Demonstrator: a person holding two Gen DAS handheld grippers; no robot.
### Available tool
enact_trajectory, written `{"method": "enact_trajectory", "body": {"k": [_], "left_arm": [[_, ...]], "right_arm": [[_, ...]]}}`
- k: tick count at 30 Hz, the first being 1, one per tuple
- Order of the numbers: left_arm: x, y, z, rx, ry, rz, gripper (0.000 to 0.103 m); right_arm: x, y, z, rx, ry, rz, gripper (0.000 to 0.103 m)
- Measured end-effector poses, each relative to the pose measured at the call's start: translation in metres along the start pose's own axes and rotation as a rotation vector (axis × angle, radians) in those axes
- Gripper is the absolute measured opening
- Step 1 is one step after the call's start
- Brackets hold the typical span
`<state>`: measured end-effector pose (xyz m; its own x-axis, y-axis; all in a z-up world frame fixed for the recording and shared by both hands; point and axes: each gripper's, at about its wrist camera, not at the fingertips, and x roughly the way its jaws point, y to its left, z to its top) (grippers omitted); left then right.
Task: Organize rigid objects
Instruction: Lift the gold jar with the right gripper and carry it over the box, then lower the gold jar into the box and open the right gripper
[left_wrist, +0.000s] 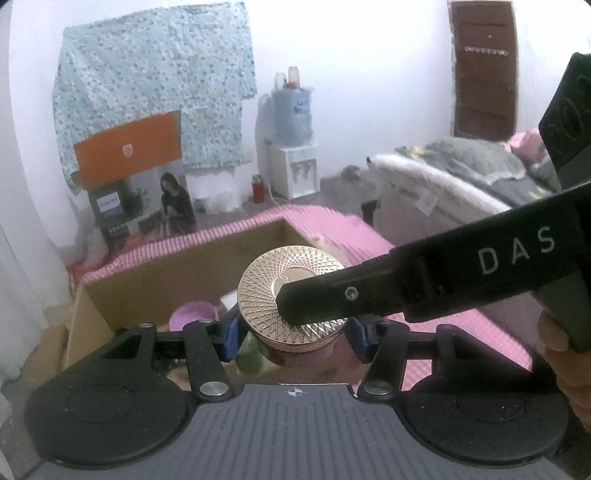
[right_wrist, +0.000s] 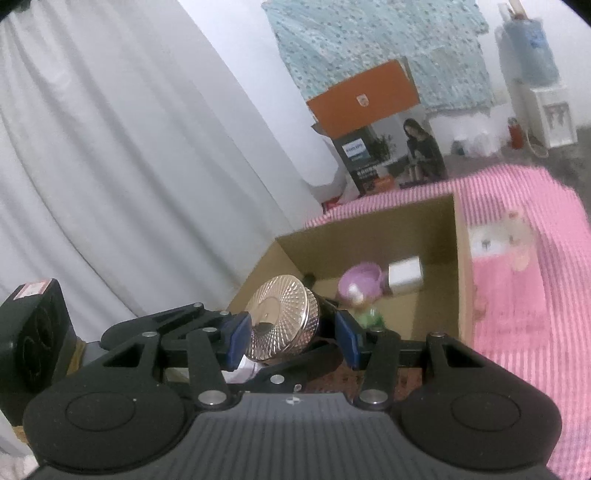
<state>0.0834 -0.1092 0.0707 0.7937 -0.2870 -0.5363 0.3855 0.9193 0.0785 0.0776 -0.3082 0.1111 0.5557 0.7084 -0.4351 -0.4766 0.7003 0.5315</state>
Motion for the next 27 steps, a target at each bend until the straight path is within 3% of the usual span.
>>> {"method": "enact_trajectory", "body": {"k": [4, 11, 21, 27], "left_arm": [[0.019, 0.012, 0.016, -0.033, 0.009, -0.014, 0.056], [0.072, 0.028, 0.028, -0.118, 0.103, -0.050, 0.056], [0.120, 0.032, 0.020, -0.187, 0.229, -0.093, 0.056], [0.135, 0.034, 0.020, -0.198, 0.262, -0.097, 0.056]], "right_arm": [[0.014, -0.006, 0.027, -0.023, 0.018, -0.008, 0.053], [0.049, -0.038, 0.057, -0.017, 0.099, -0.035, 0.053], [0.082, -0.080, 0.061, -0.005, 0.214, -0.082, 0.053], [0.093, -0.087, 0.062, -0.037, 0.243, -0.116, 0.054]]}}
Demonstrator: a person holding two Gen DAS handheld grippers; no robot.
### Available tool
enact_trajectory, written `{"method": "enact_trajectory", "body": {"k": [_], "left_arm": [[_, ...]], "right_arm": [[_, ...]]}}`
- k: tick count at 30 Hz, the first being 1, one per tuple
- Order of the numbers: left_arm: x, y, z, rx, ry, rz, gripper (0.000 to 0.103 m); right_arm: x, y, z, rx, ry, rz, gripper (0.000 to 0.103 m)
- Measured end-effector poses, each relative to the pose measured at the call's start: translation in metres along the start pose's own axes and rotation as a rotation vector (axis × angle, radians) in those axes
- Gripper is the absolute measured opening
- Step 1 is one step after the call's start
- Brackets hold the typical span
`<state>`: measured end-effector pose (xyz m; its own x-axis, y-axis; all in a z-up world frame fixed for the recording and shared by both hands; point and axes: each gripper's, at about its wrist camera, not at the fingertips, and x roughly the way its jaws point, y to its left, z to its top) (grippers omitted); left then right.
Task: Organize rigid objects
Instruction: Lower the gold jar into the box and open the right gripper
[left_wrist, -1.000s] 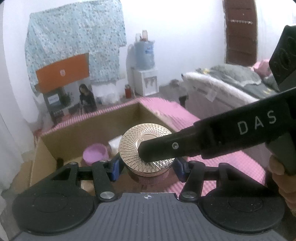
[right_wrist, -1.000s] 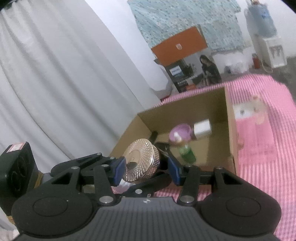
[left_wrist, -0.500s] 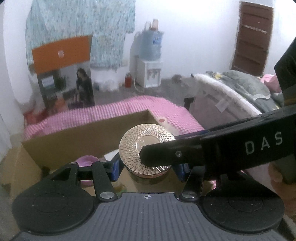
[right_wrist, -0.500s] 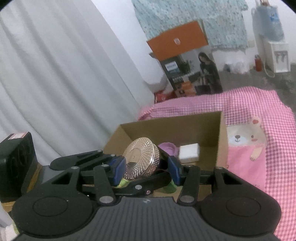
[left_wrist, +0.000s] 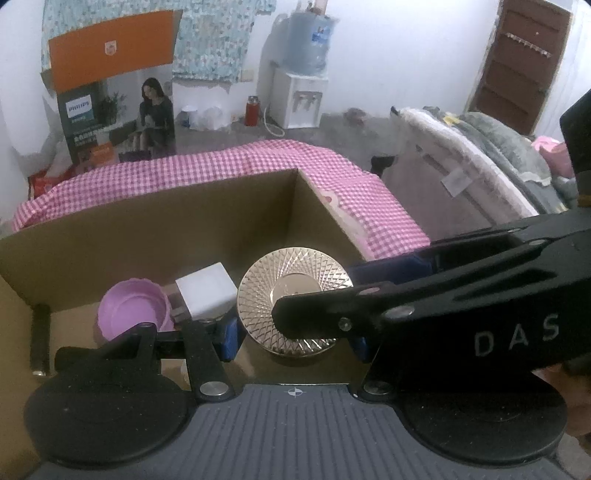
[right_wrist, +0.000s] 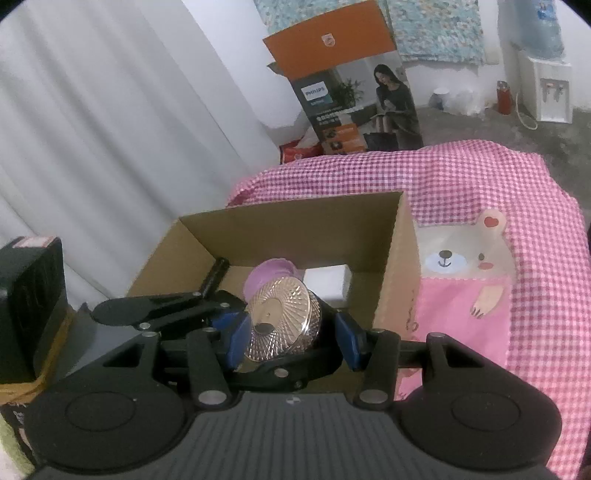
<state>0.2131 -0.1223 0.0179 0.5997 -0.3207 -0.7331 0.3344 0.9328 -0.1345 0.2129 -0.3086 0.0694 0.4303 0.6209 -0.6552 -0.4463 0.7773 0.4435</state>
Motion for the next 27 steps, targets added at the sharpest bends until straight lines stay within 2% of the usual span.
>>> {"method": "enact_trajectory", "body": {"k": [7, 16, 24, 26, 27], "left_arm": [[0.015, 0.003, 0.005, -0.027, 0.037, 0.004, 0.059], [0.007, 0.002, 0.007, -0.020, 0.004, 0.007, 0.068], [-0.033, -0.005, -0.003, 0.015, -0.042, 0.003, 0.078], [-0.051, -0.009, -0.010, 0.035, -0.065, -0.010, 0.084], [-0.061, -0.012, -0.014, 0.050, -0.079, -0.015, 0.090]], "right_arm": [[0.007, -0.003, 0.007, -0.023, 0.001, -0.011, 0.054], [0.003, -0.007, 0.008, -0.008, -0.027, -0.002, 0.054], [-0.037, 0.002, -0.006, 0.036, -0.136, 0.023, 0.059], [-0.054, 0.009, -0.013, 0.039, -0.178, 0.026, 0.068], [-0.063, 0.012, -0.017, 0.042, -0.200, 0.033, 0.069]]}}
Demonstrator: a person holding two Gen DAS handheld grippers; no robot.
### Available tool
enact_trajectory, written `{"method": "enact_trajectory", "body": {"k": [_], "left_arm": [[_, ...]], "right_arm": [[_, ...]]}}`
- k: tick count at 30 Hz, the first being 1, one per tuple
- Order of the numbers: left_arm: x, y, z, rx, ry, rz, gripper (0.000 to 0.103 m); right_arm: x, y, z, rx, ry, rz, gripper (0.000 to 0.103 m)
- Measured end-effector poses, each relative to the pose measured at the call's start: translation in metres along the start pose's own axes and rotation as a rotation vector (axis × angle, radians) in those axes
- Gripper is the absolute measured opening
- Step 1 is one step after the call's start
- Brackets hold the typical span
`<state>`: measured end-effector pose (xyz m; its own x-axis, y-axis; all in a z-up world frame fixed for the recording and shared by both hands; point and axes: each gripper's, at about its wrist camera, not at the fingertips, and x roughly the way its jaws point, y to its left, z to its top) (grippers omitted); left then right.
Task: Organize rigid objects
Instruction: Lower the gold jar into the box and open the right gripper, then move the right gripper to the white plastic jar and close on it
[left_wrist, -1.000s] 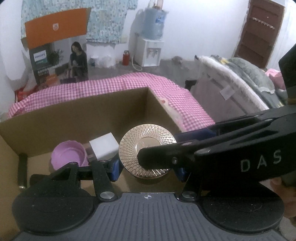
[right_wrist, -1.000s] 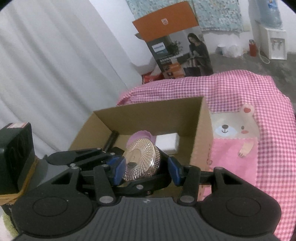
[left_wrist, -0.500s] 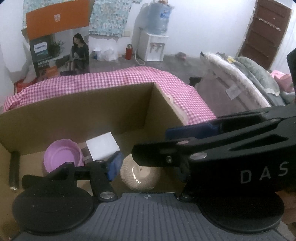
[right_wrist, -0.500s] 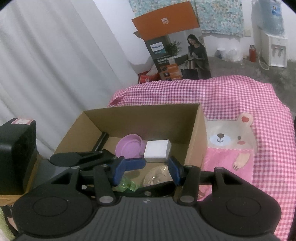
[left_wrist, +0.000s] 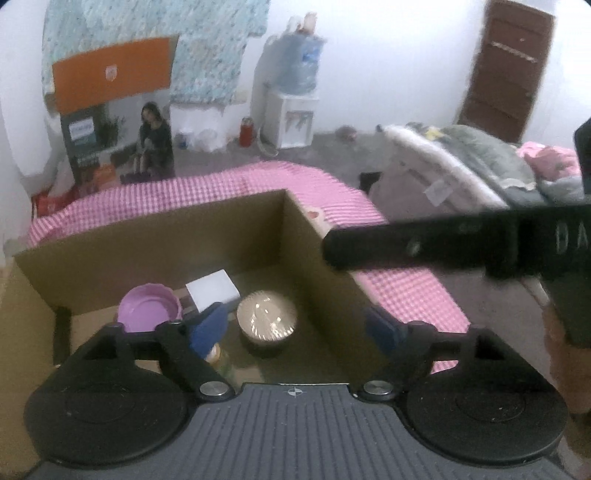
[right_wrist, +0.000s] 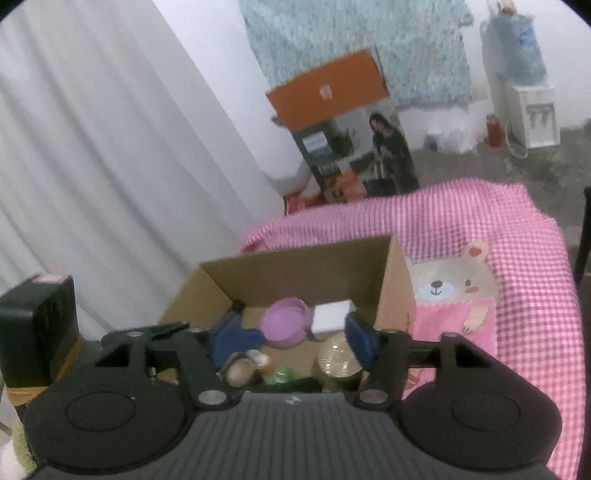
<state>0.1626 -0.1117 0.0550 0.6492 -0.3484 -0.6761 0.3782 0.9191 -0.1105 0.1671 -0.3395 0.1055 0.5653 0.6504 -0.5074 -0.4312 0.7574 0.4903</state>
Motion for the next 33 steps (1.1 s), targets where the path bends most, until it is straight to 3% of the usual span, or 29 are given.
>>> {"method": "enact_trajectory", "body": {"k": [3, 8, 9, 16, 23, 28, 33], "left_arm": [[-0.034, -0.007, -0.014, 0.049, -0.043, 0.003, 0.099], [-0.082, -0.002, -0.041, 0.060, -0.092, 0.021, 0.103], [-0.089, 0.002, -0.047, 0.057, -0.097, 0.035, 0.103], [-0.122, 0.037, -0.087, -0.019, -0.124, 0.158, 0.103], [-0.104, 0.065, -0.113, -0.073, -0.105, 0.238, 0.102], [-0.081, 0.078, -0.119, -0.080, -0.079, 0.241, 0.097], [-0.069, 0.089, -0.122, -0.106, -0.055, 0.226, 0.083]], "right_arm": [[-0.026, 0.011, -0.009, 0.016, -0.056, 0.023, 0.076], [-0.053, 0.030, -0.031, 0.047, -0.106, 0.079, 0.100], [-0.056, 0.034, -0.036, 0.055, -0.111, 0.090, 0.101], [-0.037, 0.068, -0.064, 0.064, -0.049, 0.135, 0.101], [0.025, 0.098, -0.081, 0.077, 0.099, 0.168, 0.101], [0.063, 0.116, -0.094, 0.078, 0.191, 0.171, 0.099], [0.089, 0.121, -0.099, 0.102, 0.233, 0.176, 0.085]]}}
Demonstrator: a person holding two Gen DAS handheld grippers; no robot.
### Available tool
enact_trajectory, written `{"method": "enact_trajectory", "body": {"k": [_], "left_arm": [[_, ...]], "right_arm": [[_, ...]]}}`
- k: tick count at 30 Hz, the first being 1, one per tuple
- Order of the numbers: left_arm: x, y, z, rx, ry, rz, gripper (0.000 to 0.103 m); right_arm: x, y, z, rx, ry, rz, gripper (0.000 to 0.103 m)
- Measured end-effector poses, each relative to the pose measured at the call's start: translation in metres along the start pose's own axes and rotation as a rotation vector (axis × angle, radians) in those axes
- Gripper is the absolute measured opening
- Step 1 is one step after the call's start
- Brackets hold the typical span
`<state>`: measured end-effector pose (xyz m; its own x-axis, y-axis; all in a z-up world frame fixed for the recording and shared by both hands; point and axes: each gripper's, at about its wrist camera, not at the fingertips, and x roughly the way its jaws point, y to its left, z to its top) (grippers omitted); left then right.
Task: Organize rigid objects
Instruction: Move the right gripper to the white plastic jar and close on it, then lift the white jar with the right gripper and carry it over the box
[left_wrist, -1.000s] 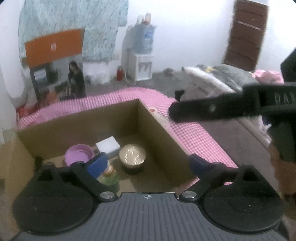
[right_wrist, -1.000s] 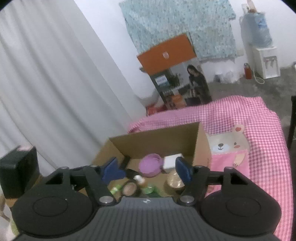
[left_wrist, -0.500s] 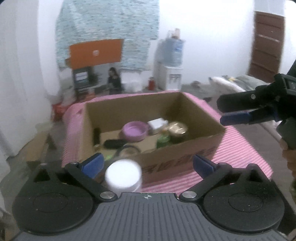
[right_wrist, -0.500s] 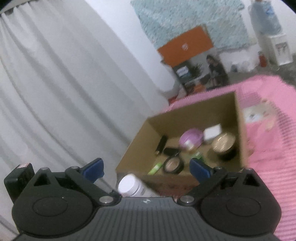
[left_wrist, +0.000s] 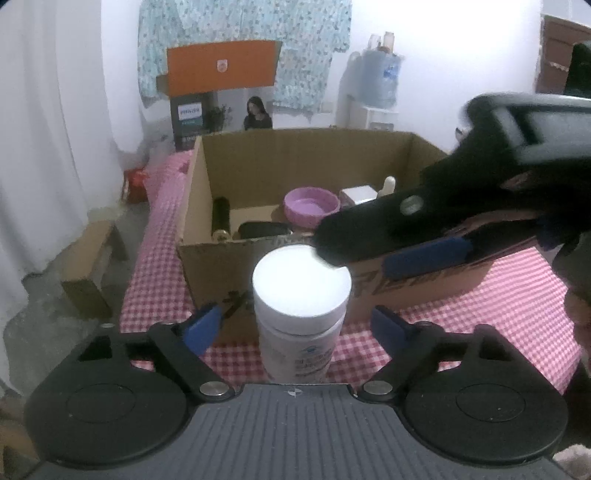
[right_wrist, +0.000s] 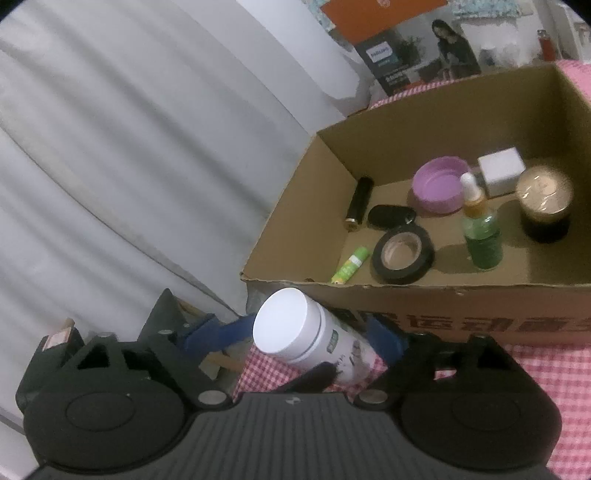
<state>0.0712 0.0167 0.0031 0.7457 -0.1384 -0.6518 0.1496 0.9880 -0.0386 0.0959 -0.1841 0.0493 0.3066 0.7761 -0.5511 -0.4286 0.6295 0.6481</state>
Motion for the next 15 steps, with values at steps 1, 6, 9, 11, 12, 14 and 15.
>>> {"method": "enact_trajectory", "body": {"k": [1, 6, 9, 11, 12, 14, 15], "left_arm": [[0.003, 0.001, -0.001, -0.002, 0.005, -0.002, 0.081], [0.008, 0.000, -0.003, -0.011, 0.019, -0.001, 0.072], [0.009, -0.002, -0.003, -0.012, 0.029, 0.008, 0.059], [0.008, -0.003, -0.003, -0.019, 0.031, 0.003, 0.055], [0.008, -0.003, -0.003, -0.024, 0.033, 0.006, 0.055], [0.007, -0.004, -0.003, -0.025, 0.034, 0.009, 0.054], [0.007, -0.004, -0.004, -0.026, 0.034, 0.010, 0.054]], "right_arm": [[0.005, -0.001, 0.000, 0.007, 0.007, -0.002, 0.080], [0.018, -0.006, 0.003, 0.044, 0.035, 0.001, 0.064], [0.022, -0.009, 0.004, 0.059, 0.035, 0.005, 0.054], [0.025, -0.010, 0.004, 0.066, 0.038, 0.012, 0.049], [0.027, -0.011, 0.005, 0.071, 0.038, 0.017, 0.049], [0.028, -0.011, 0.005, 0.070, 0.035, 0.017, 0.048], [0.029, -0.010, 0.005, 0.070, 0.035, 0.017, 0.048]]}}
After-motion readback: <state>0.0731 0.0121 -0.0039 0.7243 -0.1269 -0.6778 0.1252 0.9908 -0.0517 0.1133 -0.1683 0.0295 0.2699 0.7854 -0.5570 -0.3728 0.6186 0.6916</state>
